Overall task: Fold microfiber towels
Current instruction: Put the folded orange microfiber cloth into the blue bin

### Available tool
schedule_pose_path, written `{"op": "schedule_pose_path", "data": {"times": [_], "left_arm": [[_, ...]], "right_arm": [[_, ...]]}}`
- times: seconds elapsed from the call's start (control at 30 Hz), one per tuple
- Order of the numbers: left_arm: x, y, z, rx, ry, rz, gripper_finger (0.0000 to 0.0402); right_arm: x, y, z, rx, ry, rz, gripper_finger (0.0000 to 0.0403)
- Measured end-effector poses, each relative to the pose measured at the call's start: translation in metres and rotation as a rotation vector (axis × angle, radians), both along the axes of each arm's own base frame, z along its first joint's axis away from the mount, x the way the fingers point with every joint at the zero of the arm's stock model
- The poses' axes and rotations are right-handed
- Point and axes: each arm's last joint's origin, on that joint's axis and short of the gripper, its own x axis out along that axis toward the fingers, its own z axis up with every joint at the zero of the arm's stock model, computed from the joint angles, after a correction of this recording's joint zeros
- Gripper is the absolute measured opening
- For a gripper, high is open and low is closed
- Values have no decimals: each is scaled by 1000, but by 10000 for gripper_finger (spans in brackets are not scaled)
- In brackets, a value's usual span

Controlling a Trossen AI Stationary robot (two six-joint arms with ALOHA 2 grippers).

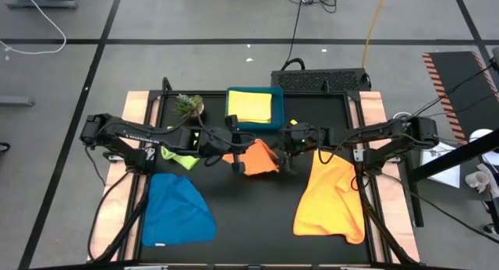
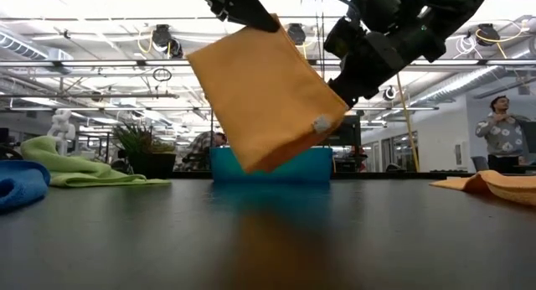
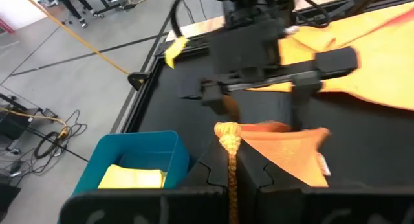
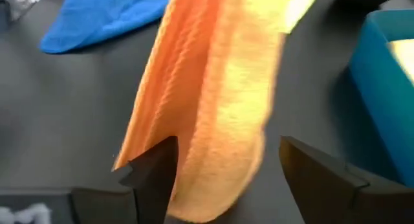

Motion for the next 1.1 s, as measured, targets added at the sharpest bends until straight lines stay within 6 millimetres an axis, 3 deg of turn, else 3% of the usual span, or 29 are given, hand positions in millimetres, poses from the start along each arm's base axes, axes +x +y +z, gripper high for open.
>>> {"op": "schedule_pose_path", "data": {"times": [0.57, 0.93, 1.1], "left_arm": [[0, 2, 0, 9, 9, 2, 0], [0, 10, -1, -11, 3, 34, 0], [0, 13, -1, -15, 1, 45, 0]], "right_arm": [[-2, 6, 2, 106, 3, 106, 262], [0, 13, 3, 178, 2, 80, 263], [0, 11, 3, 138, 2, -15, 263]]}}
